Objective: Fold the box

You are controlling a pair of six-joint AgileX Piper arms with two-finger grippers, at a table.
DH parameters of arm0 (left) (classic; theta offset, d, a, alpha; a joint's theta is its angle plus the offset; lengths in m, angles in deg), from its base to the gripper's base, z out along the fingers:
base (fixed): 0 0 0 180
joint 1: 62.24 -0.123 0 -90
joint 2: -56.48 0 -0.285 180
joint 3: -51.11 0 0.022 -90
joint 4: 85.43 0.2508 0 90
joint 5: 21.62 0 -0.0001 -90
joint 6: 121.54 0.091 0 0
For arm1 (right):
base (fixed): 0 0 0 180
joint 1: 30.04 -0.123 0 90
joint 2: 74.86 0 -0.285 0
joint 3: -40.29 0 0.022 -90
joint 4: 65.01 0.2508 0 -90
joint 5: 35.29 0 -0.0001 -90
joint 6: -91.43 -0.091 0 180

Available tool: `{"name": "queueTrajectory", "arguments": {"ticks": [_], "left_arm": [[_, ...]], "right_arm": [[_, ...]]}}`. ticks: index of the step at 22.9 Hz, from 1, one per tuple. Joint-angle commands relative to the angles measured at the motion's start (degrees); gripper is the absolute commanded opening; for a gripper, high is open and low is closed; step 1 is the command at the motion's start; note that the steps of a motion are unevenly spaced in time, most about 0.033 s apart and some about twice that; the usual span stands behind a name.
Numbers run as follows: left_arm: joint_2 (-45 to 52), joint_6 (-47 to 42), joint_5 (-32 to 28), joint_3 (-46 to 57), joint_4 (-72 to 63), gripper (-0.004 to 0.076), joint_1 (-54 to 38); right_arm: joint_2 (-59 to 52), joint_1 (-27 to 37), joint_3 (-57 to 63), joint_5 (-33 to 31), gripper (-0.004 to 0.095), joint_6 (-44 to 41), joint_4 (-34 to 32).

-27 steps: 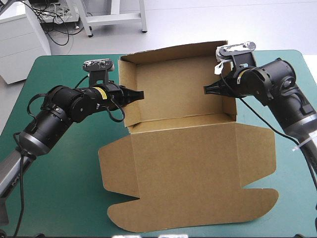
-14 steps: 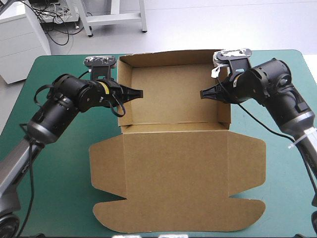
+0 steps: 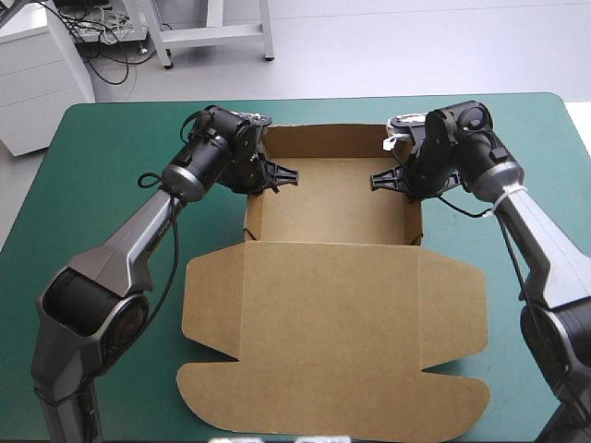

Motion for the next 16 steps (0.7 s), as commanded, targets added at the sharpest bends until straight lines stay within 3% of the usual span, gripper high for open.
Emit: {"name": "queueTrajectory", "arguments": {"ticks": [1, 8, 12, 16], "left_arm": [[1.0, 0.63, 2.25, -2.06, -0.01, -0.0032, 0.34], [-1.86, 0.63, 2.25, -2.06, 1.19, -0.0031, 0.34], [-2.08, 0.63, 2.12, -2.06, -0.38, 0.0015, -0.26], [-2.08, 0.73, 2.23, -2.06, -1.82, 0.013, -0.97]], "right_arm": [[-0.22, 2.15, -1.73, -0.21, -0.0008, 4.18, 6.33], [5.16, 2.27, -1.62, -0.21, 0.0002, 4.2, 3.5], [6.18, 2.27, -1.62, -0.21, 0.0163, 4.45, 3.5], [6.66, 2.27, -1.62, -0.21, 0.0423, 4.46, 3.5]]}}
